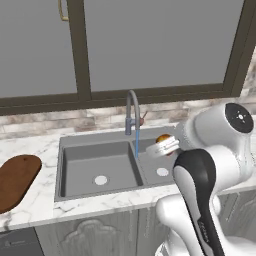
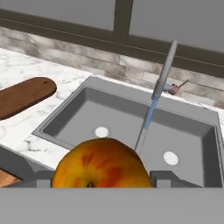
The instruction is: Pick the peach from the sink and place it on the cutting board to airdry. Then turn off the sink faucet.
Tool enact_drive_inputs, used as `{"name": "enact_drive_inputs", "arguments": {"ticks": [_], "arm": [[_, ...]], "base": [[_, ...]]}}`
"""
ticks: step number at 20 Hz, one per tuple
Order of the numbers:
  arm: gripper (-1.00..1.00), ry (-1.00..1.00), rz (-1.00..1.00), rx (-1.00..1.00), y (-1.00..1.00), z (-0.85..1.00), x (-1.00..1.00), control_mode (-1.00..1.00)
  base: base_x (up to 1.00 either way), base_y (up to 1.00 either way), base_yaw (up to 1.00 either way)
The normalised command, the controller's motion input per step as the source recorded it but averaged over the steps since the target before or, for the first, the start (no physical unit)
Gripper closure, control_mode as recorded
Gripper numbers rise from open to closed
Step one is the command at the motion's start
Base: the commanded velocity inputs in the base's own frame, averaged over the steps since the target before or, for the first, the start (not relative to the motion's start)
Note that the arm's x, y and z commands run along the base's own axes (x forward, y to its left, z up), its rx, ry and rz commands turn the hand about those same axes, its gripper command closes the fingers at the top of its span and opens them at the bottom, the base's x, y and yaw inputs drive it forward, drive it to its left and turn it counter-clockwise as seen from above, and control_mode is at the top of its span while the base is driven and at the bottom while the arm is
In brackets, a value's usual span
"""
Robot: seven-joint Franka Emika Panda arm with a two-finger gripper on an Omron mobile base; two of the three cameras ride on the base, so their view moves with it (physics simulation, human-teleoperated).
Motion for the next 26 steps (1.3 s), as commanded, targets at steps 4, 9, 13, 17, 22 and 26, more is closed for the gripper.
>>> {"name": "enact_drive_inputs", "arguments": {"ticks": [4, 9, 13, 17, 22, 26], "arm": [[1.00, 0.00, 0.08, 0.02, 0.39, 0.01, -0.02, -1.00], [1.00, 0.00, 0.11, 0.04, 0.32, 0.00, 0.00, -1.00], [1.00, -0.01, 0.13, 0.03, 0.25, -0.07, 0.00, -1.00], [1.00, -0.01, 0.10, 0.03, 0.31, -0.06, 0.04, -1.00], [1.00, 0.00, 0.04, 0.01, 0.44, -0.05, 0.13, -1.00], [1.00, 0.00, 0.01, 0.01, 0.49, 0.00, 0.16, -1.00]], "base": [[0.00, 0.00, 0.00], [0.00, 0.00, 0.00], [0.00, 0.00, 0.00], [0.00, 0.00, 0.00], [0.00, 0.00, 0.00], [0.00, 0.00, 0.00]]}}
